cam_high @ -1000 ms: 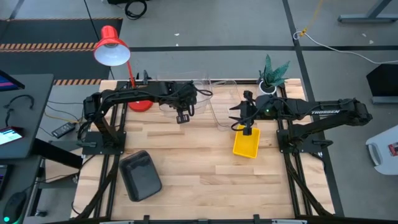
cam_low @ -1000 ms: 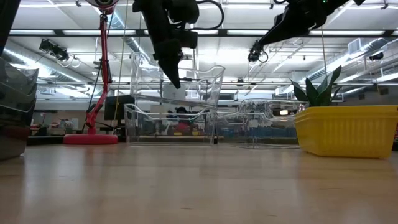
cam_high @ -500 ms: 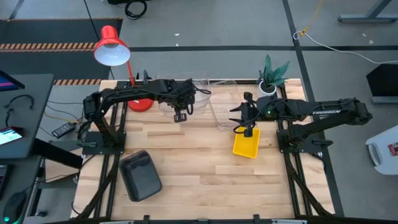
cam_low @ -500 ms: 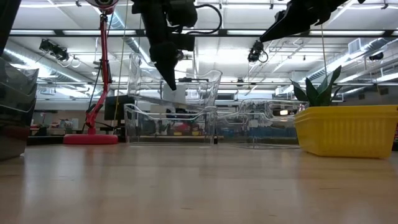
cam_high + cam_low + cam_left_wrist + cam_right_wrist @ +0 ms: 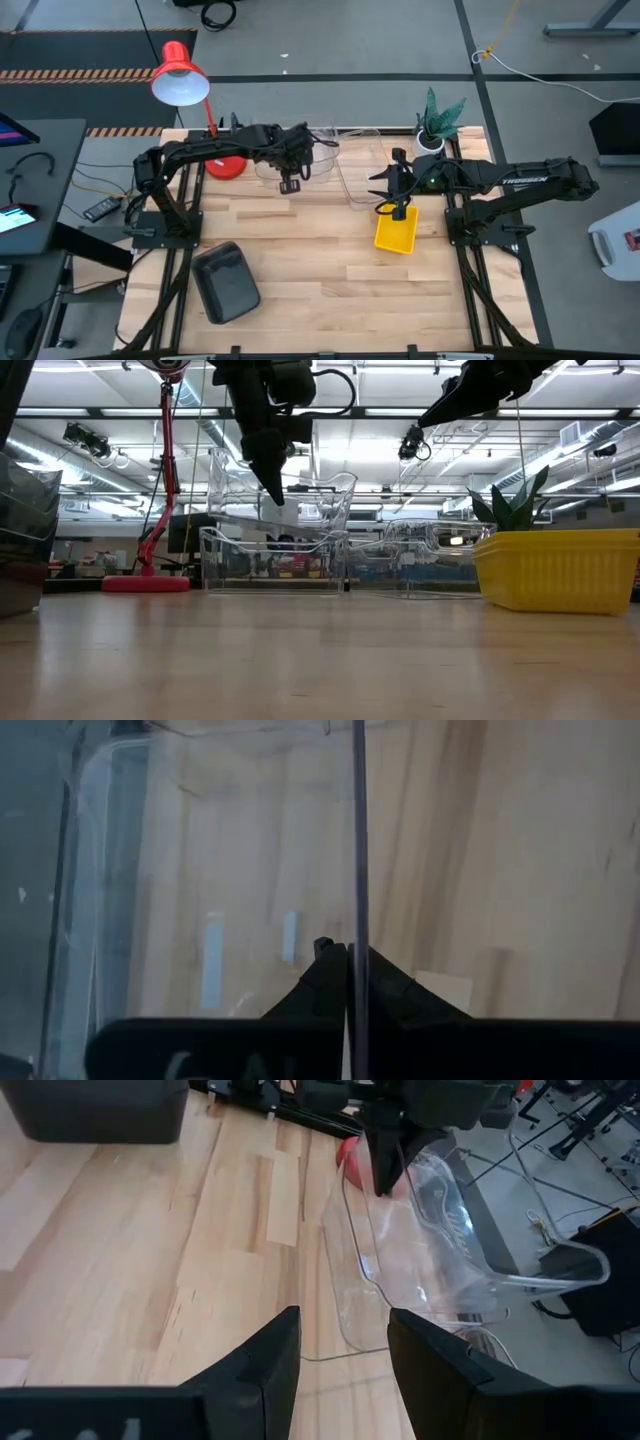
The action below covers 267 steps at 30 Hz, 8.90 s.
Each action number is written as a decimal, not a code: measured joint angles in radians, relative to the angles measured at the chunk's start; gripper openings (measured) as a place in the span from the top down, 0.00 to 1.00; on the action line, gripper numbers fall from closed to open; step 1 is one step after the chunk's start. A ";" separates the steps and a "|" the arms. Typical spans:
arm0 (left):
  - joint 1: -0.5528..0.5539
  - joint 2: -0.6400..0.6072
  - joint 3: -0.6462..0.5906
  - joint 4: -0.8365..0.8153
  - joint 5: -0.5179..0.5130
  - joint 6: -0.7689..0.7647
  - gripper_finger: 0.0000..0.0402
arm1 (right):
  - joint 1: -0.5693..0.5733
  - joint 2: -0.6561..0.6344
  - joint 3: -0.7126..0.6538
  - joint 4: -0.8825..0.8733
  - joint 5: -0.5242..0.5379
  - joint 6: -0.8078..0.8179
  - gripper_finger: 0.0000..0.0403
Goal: Stack baskets by color
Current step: Stack the bottom transparent bin on top of the top transparent bin, then stack the right transparent bin on top of the stacked transparent bins
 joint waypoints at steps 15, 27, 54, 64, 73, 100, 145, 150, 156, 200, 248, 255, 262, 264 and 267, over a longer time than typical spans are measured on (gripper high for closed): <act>0.011 0.038 0.000 0.008 0.072 0.025 0.97 | 0.005 0.000 0.000 -0.001 -0.004 0.002 0.61; 0.008 0.043 0.000 -0.048 0.022 -0.012 0.69 | 0.029 0.000 0.000 0.000 -0.002 -0.004 0.61; -0.207 0.116 0.001 0.546 -0.020 -0.133 0.59 | 0.029 0.049 0.016 -0.168 0.162 0.264 0.61; -0.239 0.261 0.001 0.871 -0.018 -0.189 0.60 | 0.030 -0.034 0.016 -0.310 0.316 0.410 0.61; -0.256 0.328 0.129 0.851 0.001 -0.212 0.63 | 0.030 -0.046 0.016 -0.306 0.330 0.400 0.61; -0.243 0.552 0.322 0.633 0.049 -0.193 0.61 | 0.075 -0.150 0.016 -0.375 0.398 0.498 0.61; -0.332 0.478 0.468 0.602 -0.495 -0.079 0.99 | 0.079 -0.167 0.016 -0.365 0.541 0.477 0.61; -0.333 0.473 0.522 0.508 -0.549 -0.147 0.99 | 0.079 -0.166 -0.002 -0.332 0.540 0.477 0.61; -0.327 0.473 0.657 0.327 -0.555 -0.298 0.99 | 0.087 -0.168 -0.023 -0.276 0.532 0.469 0.61; -0.337 0.429 0.656 -0.274 -0.620 -1.042 1.00 | 0.187 -0.330 0.032 0.067 0.816 0.024 0.63; -0.120 0.439 0.657 -0.082 -0.511 -1.313 1.00 | 0.188 -0.397 0.032 0.076 0.832 -0.050 0.63; -0.154 0.443 0.654 -0.138 -0.585 -1.407 1.00 | 0.188 -0.398 0.032 0.082 0.771 -0.052 0.63; -0.145 0.446 0.653 -0.221 -0.556 -1.523 1.00 | 0.188 -0.397 0.032 0.100 0.717 -0.055 0.63; -0.138 0.445 0.653 -0.252 -0.537 -1.529 1.00 | 0.187 -0.398 0.032 0.098 0.718 -0.055 0.63; -0.123 0.445 0.653 -0.249 -0.482 -1.522 0.99 | 0.188 -0.398 0.032 0.098 0.718 -0.055 0.63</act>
